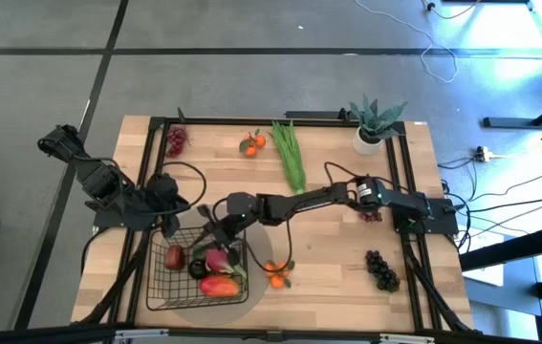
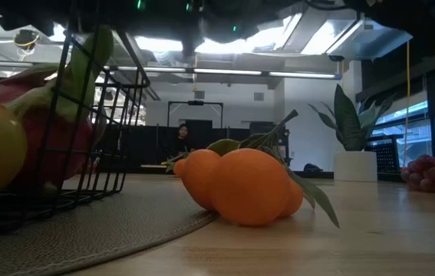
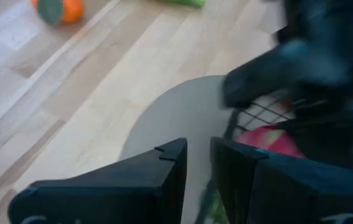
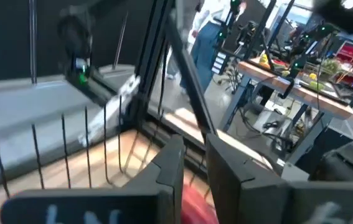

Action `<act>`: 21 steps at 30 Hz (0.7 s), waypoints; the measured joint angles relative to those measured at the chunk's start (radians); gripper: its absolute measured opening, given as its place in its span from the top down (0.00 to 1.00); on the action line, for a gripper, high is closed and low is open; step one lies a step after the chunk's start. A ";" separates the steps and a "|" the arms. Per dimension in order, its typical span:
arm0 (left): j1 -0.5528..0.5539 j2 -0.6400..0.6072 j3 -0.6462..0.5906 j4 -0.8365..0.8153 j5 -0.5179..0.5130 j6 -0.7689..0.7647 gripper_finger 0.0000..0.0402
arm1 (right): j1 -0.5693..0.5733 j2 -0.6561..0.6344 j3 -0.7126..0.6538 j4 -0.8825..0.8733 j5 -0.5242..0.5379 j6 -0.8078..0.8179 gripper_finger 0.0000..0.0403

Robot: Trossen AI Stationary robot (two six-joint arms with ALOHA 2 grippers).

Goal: Build produce basket
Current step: Put the bottom tangerine into the black wire basket

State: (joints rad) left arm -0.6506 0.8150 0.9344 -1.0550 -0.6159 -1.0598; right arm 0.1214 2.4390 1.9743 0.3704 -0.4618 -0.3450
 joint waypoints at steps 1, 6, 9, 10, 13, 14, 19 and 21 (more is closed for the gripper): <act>0.000 0.000 0.000 -0.018 -0.004 -0.016 0.85 | -0.002 -0.014 0.000 -0.011 0.000 0.021 0.87; 0.000 -0.001 0.000 -0.079 -0.014 -0.064 0.85 | -0.005 -0.081 0.000 -0.106 0.024 -0.006 0.88; 0.000 -0.007 0.000 -0.088 -0.019 -0.064 0.85 | -0.005 -0.129 0.001 -0.217 0.090 -0.059 0.89; 0.000 -0.009 0.000 -0.089 -0.023 -0.061 0.85 | -0.005 -0.146 0.001 -0.252 0.119 -0.076 0.89; 0.000 -0.012 0.000 -0.090 -0.033 -0.058 0.85 | 0.001 -0.205 0.001 -0.376 0.203 -0.100 0.89; 0.000 -0.012 0.000 -0.090 -0.039 -0.057 0.85 | 0.004 -0.230 0.001 -0.433 0.235 -0.103 0.89; 0.000 -0.010 0.000 -0.090 -0.049 -0.057 0.85 | 0.035 -0.329 0.001 -0.654 0.366 -0.102 0.96; 0.000 -0.009 0.000 -0.090 -0.048 -0.057 0.85 | 0.050 -0.366 0.001 -0.752 0.419 -0.103 0.99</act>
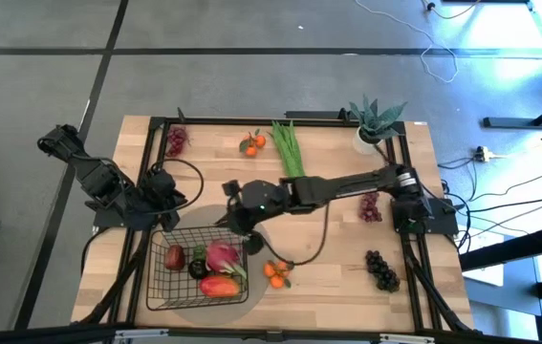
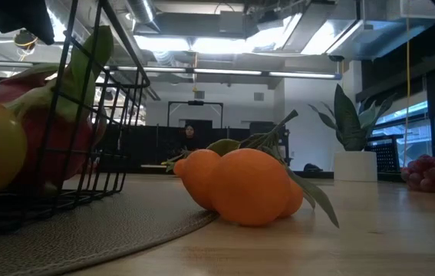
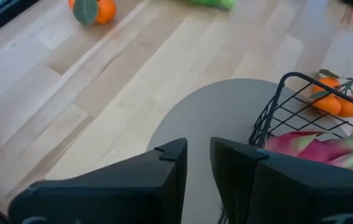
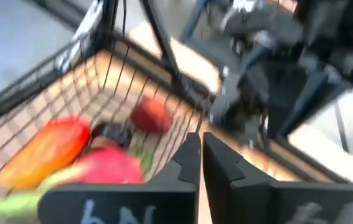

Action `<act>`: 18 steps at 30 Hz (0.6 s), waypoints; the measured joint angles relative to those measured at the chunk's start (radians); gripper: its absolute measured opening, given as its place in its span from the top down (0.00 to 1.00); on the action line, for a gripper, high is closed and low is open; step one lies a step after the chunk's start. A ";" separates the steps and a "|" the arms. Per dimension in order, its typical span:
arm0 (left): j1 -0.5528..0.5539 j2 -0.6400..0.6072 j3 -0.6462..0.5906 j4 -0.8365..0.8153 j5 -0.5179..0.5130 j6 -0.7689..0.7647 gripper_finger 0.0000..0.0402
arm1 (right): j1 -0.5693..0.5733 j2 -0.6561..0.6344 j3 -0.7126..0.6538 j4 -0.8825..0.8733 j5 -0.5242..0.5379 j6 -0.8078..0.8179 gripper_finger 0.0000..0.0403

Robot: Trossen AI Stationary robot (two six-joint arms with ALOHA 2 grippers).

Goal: Build produce basket
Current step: Put the bottom tangerine into the black wire basket

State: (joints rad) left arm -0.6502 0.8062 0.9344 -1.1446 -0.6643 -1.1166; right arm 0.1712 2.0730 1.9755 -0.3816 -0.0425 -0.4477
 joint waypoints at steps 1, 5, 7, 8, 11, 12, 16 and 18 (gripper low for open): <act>0.000 0.000 0.000 0.000 0.000 0.000 0.85 | 0.007 -0.016 0.000 -0.048 0.017 0.000 0.99; 0.000 -0.001 0.000 0.000 0.000 0.001 0.85 | 0.029 -0.074 0.000 -0.239 0.020 0.042 1.00; 0.000 0.000 0.000 0.000 0.000 0.001 0.85 | 0.037 -0.100 0.000 -0.332 -0.012 0.086 1.00; 0.000 -0.001 0.000 0.000 0.000 0.001 0.85 | 0.042 -0.108 0.000 -0.375 -0.038 0.113 1.00; 0.000 0.000 0.000 0.000 0.000 0.001 0.85 | 0.066 -0.115 0.000 -0.474 -0.119 0.157 1.00; 0.000 -0.001 0.000 0.000 0.000 0.001 0.85 | 0.077 -0.114 0.000 -0.503 -0.142 0.160 1.00; 0.000 0.000 0.000 0.001 0.000 0.001 0.85 | 0.127 -0.108 0.000 -0.619 -0.196 0.158 1.00; 0.000 -0.001 0.000 0.000 0.000 0.000 0.85 | 0.147 -0.104 -0.002 -0.655 -0.196 0.160 1.00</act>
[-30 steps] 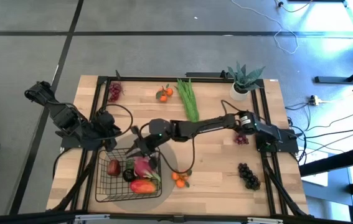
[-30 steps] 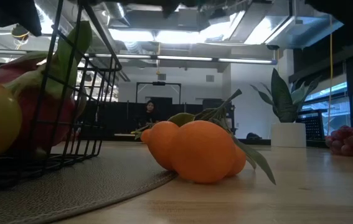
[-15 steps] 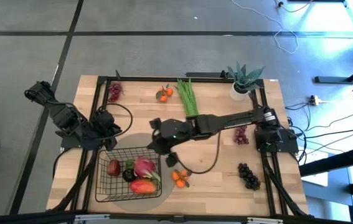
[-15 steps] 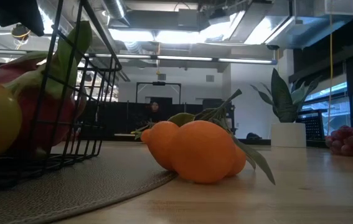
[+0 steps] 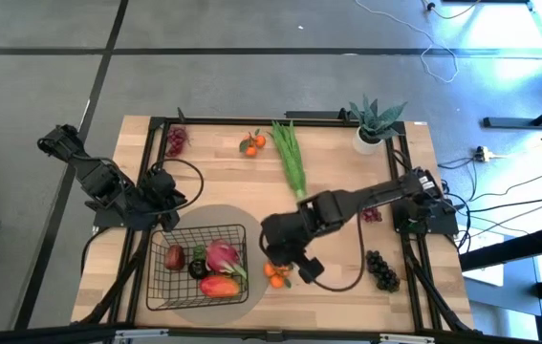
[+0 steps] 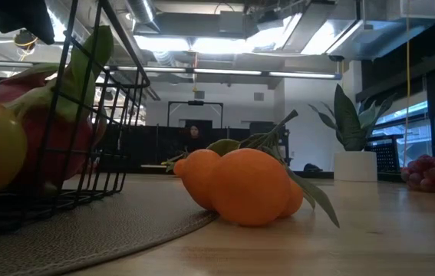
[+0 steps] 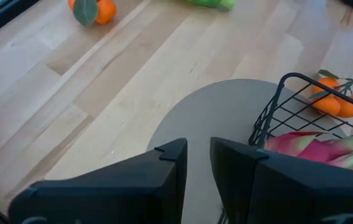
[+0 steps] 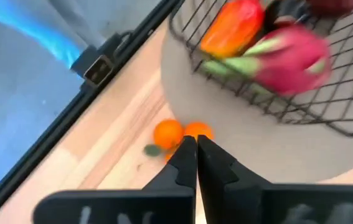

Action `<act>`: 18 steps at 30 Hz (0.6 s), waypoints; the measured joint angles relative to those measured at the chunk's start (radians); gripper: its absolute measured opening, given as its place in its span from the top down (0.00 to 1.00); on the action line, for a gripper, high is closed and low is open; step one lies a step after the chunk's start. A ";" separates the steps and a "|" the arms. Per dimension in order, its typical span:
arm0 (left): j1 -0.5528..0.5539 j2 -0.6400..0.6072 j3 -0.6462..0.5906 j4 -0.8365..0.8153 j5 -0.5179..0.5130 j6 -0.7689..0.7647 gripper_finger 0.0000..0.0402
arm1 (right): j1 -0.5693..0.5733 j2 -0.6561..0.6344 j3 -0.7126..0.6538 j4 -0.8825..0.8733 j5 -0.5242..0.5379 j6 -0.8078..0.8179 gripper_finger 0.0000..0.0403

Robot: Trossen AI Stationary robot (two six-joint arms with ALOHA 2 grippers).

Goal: Build produce basket
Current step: Put the bottom tangerine into the black wire basket

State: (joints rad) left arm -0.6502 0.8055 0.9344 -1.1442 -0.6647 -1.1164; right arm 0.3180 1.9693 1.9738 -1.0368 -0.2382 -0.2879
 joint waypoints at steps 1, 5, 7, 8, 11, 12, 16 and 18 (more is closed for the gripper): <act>0.000 0.000 0.000 0.000 0.000 0.000 0.85 | 0.009 0.000 0.000 -0.003 0.001 0.009 1.00; 0.000 0.000 0.000 0.001 0.000 0.000 0.85 | 0.034 0.000 0.000 0.006 0.008 0.121 1.00; 0.000 0.000 0.000 0.003 0.000 0.000 0.85 | 0.040 0.000 0.000 0.005 0.012 0.172 1.00; 0.000 0.000 0.000 0.005 0.000 0.000 0.85 | 0.042 0.000 0.000 0.006 0.015 0.189 1.00; 0.000 0.000 0.000 0.008 0.004 0.000 0.85 | 0.048 0.010 0.000 0.002 0.019 0.233 1.00; 0.000 0.000 0.000 0.009 0.010 0.000 0.85 | 0.049 0.017 0.000 0.004 0.019 0.245 0.99; 0.000 0.000 0.000 0.010 0.026 0.000 0.85 | 0.052 0.043 0.000 -0.026 0.025 0.311 0.92; 0.000 0.000 0.000 0.010 0.026 0.000 0.85 | 0.052 0.054 0.000 -0.043 0.027 0.347 0.87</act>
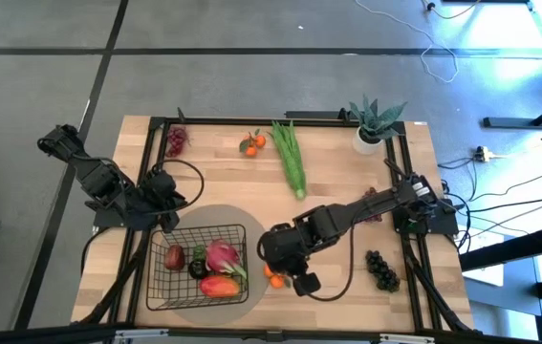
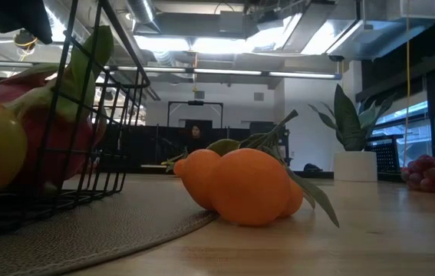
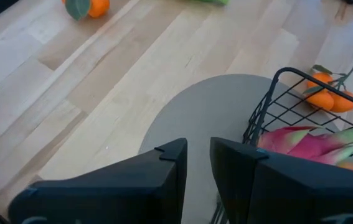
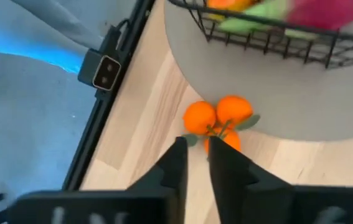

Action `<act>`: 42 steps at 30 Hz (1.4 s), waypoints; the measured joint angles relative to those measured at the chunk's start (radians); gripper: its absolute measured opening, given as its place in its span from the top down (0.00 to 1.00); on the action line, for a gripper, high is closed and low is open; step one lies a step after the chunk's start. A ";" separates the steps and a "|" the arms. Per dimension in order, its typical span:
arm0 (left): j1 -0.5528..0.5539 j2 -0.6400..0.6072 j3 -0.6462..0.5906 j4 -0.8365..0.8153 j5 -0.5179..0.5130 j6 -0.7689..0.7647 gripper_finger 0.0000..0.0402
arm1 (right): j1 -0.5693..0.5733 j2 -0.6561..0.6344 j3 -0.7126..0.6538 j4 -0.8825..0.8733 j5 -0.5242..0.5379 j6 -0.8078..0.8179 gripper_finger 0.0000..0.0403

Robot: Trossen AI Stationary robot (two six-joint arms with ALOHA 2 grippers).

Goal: Build produce basket
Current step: Put the bottom tangerine into the black wire basket

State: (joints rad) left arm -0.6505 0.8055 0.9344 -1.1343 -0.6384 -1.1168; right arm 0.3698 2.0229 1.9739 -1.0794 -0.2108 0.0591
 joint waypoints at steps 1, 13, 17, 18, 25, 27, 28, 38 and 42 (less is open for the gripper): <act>0.000 0.000 0.000 0.000 0.000 0.000 0.85 | 0.000 0.001 0.000 -0.002 0.000 0.027 0.84; 0.000 0.000 0.000 0.000 0.001 0.000 0.85 | -0.039 -0.001 -0.025 -0.015 0.034 0.176 0.75; 0.000 0.000 0.000 -0.001 0.001 0.001 0.85 | -0.032 -0.001 -0.111 0.019 0.029 0.051 0.75; 0.000 0.000 0.000 -0.001 0.001 0.001 0.85 | -0.031 -0.001 -0.140 0.039 0.022 0.036 0.75; 0.000 0.000 0.000 -0.001 0.001 0.001 0.85 | -0.032 0.001 -0.300 0.241 -0.002 -0.013 0.75; 0.000 0.000 0.000 -0.001 0.001 0.002 0.85 | -0.032 0.001 -0.324 0.290 -0.021 -0.003 0.75; 0.000 0.000 0.000 -0.002 0.001 0.002 0.85 | -0.032 0.001 -0.331 0.300 -0.028 0.009 0.75; 0.000 0.000 0.000 -0.002 0.001 0.003 0.85 | -0.032 0.001 -0.445 0.420 -0.027 0.037 0.75; 0.000 0.000 0.000 -0.002 0.001 0.003 0.85 | -0.032 0.001 -0.473 0.440 -0.027 0.037 0.75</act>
State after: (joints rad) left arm -0.6506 0.8059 0.9344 -1.1362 -0.6373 -1.1133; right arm 0.3374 2.0235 1.5011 -0.6392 -0.2379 0.0959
